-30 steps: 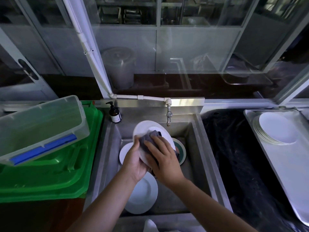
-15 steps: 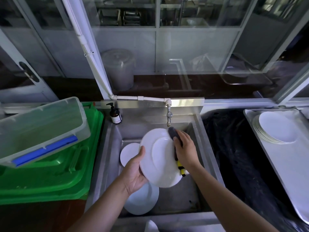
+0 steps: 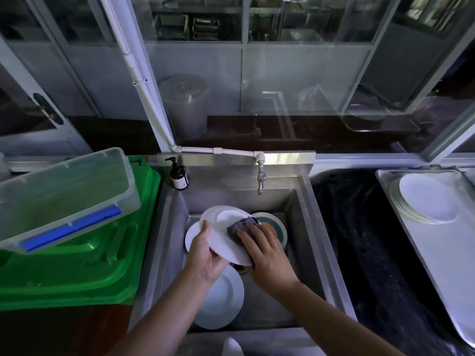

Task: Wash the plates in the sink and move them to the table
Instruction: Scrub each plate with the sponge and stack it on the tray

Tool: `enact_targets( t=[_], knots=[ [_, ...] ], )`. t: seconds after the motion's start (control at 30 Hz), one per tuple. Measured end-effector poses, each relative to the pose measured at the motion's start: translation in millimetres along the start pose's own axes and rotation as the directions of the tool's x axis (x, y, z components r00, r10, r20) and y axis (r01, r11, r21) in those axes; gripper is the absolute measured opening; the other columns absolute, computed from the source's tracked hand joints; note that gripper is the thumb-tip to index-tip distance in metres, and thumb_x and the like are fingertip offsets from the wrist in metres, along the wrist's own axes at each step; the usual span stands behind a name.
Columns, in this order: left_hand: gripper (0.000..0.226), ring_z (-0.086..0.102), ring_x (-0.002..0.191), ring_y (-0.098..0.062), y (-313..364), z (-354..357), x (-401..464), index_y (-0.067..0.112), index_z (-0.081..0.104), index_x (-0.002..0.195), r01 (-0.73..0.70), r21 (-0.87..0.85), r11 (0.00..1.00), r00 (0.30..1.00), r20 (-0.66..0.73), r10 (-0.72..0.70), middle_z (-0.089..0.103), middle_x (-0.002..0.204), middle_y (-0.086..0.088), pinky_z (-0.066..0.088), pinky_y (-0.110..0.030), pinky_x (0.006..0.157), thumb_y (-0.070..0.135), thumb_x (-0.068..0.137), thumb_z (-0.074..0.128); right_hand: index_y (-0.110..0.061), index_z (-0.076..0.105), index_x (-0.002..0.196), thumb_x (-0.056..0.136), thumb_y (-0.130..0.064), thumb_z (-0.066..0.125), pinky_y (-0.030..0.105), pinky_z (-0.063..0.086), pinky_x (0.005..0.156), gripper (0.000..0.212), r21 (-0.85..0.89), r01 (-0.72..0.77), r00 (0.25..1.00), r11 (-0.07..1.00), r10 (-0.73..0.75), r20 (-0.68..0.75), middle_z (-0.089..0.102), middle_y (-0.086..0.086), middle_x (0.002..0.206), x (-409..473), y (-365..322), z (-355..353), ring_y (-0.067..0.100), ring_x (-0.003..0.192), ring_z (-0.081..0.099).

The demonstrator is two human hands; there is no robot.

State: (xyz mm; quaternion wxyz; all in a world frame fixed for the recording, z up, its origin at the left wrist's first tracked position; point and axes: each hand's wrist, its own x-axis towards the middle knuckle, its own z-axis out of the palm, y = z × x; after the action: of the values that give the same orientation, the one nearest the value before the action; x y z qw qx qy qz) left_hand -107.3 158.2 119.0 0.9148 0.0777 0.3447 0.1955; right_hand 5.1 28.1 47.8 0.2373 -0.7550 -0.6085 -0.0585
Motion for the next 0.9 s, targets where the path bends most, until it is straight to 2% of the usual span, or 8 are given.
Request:
enact_targets(
  t=[0.1,0.2,0.3,0.37,0.5,0.67,0.8,0.9],
  knots=[
    [0.073,0.073,0.09,-0.043,-2.5,-4.0,9.4,-0.02,0.057,0.122,0.016,-0.105,0.994,0.999,-0.035,-0.019,0.067,0.11,-0.035,0.062,-0.054,0.079,0.047,0.107,0.033,-0.012,0.058,0.138,0.101,-0.025,0.048,0.052,0.051,0.091,0.041,-0.005,0.065,0.992,0.998,-0.065,-0.106,0.061,0.011,0.131,11.5,4.7,-7.3,0.037,0.119,0.057],
    [0.055,0.065,0.093,-0.041,0.6,-8.9,25.3,-0.015,0.051,0.126,0.028,-0.072,0.997,0.988,-0.149,-0.039,0.067,0.101,-0.033,0.06,-0.053,0.076,0.036,0.108,0.038,-0.016,0.058,0.136,0.077,-0.007,0.066,0.046,0.053,0.083,0.061,-0.033,0.06,0.998,0.998,-0.06,-0.022,0.063,0.006,0.125,21.9,13.8,-11.7,0.033,0.109,0.061],
    [0.036,0.06,0.074,-0.032,5.5,-20.7,36.3,0.001,0.054,0.113,0.119,0.309,0.944,0.932,-0.362,0.001,0.066,0.087,-0.022,0.053,-0.045,0.071,0.036,0.104,0.055,-0.019,0.059,0.132,0.071,-0.008,0.07,0.045,0.056,0.08,0.063,-0.016,0.017,0.997,1.0,-0.016,0.074,0.066,0.003,0.118,31.1,23.5,-20.3,0.031,0.099,0.064],
    [0.052,0.057,0.092,-0.029,7.3,-33.8,39.6,0.014,0.053,0.131,0.223,0.614,0.757,0.904,-0.422,0.075,0.057,0.118,-0.011,0.053,-0.042,0.082,0.048,0.094,0.067,-0.021,0.06,0.128,0.07,-0.009,0.07,0.043,0.056,0.078,0.06,-0.003,0.033,0.992,0.999,-0.033,0.118,0.068,0.001,0.113,36.4,28.7,-28.8,0.031,0.095,0.064],
    [0.038,0.061,0.118,-0.015,9.2,-43.2,37.8,0.04,0.071,0.123,0.019,0.919,0.395,0.981,-0.093,0.17,0.068,0.123,0.014,0.047,-0.038,0.108,0.06,0.095,0.055,-0.023,0.063,0.125,0.073,-0.018,0.082,0.04,0.058,0.076,0.055,0.035,0.009,0.978,0.999,-0.016,0.208,0.071,0.002,0.107,47.1,48.8,-43.7,0.031,0.093,0.068],
    [0.047,0.062,0.086,-0.017,14.7,-47.8,34.6,0.042,0.068,0.092,-0.218,0.976,-0.007,0.965,0.217,0.145,0.068,0.087,0.011,0.05,-0.034,0.077,0.08,0.08,0.044,-0.022,0.061,0.133,0.086,-0.036,0.077,0.041,0.055,0.084,0.051,0.042,-0.1,0.957,0.994,0.085,0.276,0.069,0.003,0.12,66.6,58.6,-69.6,0.028,0.104,0.065],
    [0.039,0.059,0.079,-0.012,8.8,-33.4,32.4,0.049,0.061,0.082,-0.231,0.972,-0.047,0.945,0.236,0.225,0.064,0.08,0.01,0.045,-0.028,0.072,0.079,0.085,0.036,-0.028,0.058,0.132,0.085,-0.039,0.078,0.038,0.055,0.082,0.053,0.149,-0.272,0.935,0.951,0.224,0.274,0.067,-0.003,0.118,74.3,59.9,-73.4,0.022,0.096,0.065],
    [0.041,0.063,0.091,-0.012,1.4,-29.9,30.4,0.045,0.066,0.092,-0.177,0.981,0.081,0.957,0.152,0.248,0.07,0.092,0.012,0.048,-0.029,0.08,0.074,0.093,0.038,-0.029,0.057,0.135,0.085,-0.037,0.079,0.032,0.052,0.088,0.056,0.211,-0.368,0.91,0.906,0.303,0.284,0.065,-0.005,0.122,76.8,60.6,-68.2,0.018,0.103,0.062]
  ],
)
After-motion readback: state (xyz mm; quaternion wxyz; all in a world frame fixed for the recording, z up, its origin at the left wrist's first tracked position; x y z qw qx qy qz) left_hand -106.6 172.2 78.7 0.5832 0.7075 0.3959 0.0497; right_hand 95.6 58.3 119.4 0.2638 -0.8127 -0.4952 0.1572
